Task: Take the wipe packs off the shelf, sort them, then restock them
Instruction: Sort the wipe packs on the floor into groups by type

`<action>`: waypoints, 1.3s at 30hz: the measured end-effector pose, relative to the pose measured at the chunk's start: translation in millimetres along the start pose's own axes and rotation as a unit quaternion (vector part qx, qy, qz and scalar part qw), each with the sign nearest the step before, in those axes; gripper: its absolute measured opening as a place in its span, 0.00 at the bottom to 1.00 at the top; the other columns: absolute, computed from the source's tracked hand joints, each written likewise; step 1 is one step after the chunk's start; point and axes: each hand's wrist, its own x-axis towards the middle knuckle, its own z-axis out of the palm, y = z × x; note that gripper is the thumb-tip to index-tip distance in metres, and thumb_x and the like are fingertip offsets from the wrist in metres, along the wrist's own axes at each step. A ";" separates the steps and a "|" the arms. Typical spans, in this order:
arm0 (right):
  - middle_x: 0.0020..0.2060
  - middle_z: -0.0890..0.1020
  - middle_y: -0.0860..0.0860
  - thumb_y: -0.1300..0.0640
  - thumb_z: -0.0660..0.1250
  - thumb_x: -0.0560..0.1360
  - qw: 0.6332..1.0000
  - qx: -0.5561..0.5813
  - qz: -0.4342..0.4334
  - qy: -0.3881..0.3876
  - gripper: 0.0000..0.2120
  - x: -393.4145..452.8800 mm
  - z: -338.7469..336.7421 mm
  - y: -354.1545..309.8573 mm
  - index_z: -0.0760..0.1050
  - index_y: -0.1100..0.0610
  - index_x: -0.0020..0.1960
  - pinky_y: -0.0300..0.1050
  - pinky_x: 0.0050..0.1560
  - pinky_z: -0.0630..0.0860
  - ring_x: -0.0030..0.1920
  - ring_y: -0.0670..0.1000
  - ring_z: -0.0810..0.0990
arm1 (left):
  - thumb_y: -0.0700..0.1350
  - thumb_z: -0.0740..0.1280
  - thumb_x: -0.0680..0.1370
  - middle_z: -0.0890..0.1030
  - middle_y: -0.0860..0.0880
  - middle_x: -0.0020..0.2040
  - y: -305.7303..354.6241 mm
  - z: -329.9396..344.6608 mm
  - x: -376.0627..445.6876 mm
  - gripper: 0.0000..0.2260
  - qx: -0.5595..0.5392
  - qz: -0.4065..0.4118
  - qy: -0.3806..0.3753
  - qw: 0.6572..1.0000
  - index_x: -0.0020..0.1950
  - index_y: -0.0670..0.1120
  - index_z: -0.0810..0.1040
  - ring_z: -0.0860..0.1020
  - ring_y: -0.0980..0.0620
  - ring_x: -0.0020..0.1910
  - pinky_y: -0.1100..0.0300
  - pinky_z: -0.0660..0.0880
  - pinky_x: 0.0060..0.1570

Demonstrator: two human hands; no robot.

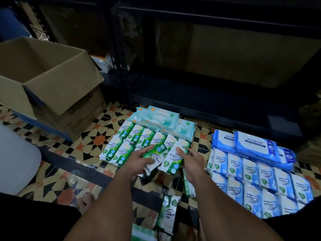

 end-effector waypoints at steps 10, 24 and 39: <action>0.78 0.64 0.53 0.50 0.74 0.76 0.996 0.043 0.081 -0.023 0.38 -5.9 22.0 16.5 0.59 0.54 0.80 0.62 0.74 0.65 0.75 0.59 0.67 | 0.50 0.79 0.71 0.86 0.52 0.49 -15.6 -11.2 4.6 0.21 -0.192 0.008 0.176 0.966 0.59 0.44 0.77 0.81 0.45 0.56 0.44 0.73 0.64; 0.58 0.80 0.53 0.68 0.72 0.76 0.992 -0.041 0.120 -0.021 0.25 9.6 71.5 63.6 0.70 0.56 0.70 0.53 0.54 0.77 0.49 0.54 0.80 | 0.43 0.61 0.85 0.65 0.41 0.78 -20.9 -39.1 40.2 0.24 0.245 0.016 0.178 0.953 0.81 0.43 0.60 0.67 0.41 0.75 0.55 0.69 0.65; 0.53 0.82 0.53 0.57 0.77 0.73 0.976 -0.195 -0.006 0.097 0.22 36.3 94.7 101.2 0.76 0.57 0.65 0.43 0.47 0.73 0.47 0.52 0.80 | 0.49 0.63 0.84 0.72 0.46 0.50 -64.5 -45.1 73.8 0.18 0.459 0.125 0.293 0.829 0.73 0.47 0.75 0.68 0.46 0.53 0.51 0.69 0.52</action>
